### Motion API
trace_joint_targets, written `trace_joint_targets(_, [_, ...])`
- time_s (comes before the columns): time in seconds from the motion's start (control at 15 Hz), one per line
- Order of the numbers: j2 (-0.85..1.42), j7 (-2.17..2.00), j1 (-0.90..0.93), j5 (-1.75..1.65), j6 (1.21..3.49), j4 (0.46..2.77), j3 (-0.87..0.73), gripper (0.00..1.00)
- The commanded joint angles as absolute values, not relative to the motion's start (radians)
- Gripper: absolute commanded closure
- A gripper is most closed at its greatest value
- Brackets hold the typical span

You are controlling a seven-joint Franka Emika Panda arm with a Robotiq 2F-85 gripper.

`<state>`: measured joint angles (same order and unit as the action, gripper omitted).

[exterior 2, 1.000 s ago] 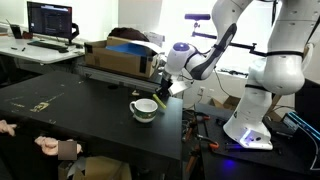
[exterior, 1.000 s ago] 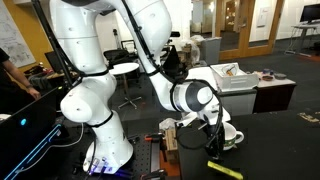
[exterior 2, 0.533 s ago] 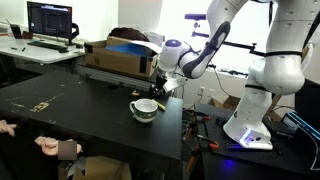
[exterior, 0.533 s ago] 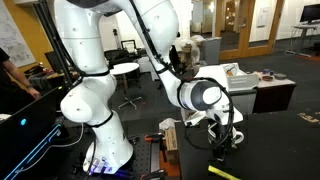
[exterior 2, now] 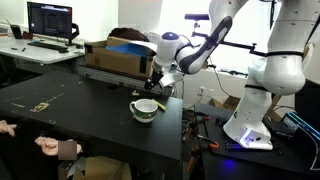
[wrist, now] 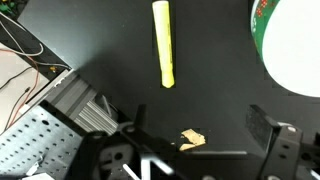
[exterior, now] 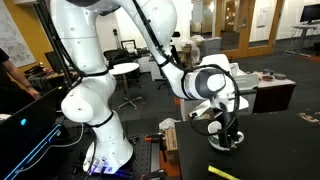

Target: Pick the marker from the cup and put it on the table

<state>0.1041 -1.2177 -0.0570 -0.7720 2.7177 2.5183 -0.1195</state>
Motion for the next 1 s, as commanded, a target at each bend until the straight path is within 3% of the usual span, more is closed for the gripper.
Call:
trace_joint_targets(0.0, [0.034,-1.175,-0.052,-0.795,2.729,2.534,-0.114,0.0])
trace_joint_targets(0.53, [-0.064,-0.922,-0.038,-0.747,2.838,2.59,-0.109,0.0])
trace_joint_targets(0.93, [-0.092,-0.519,-0.009,-0.478,2.886,2.644,-0.083,0.0])
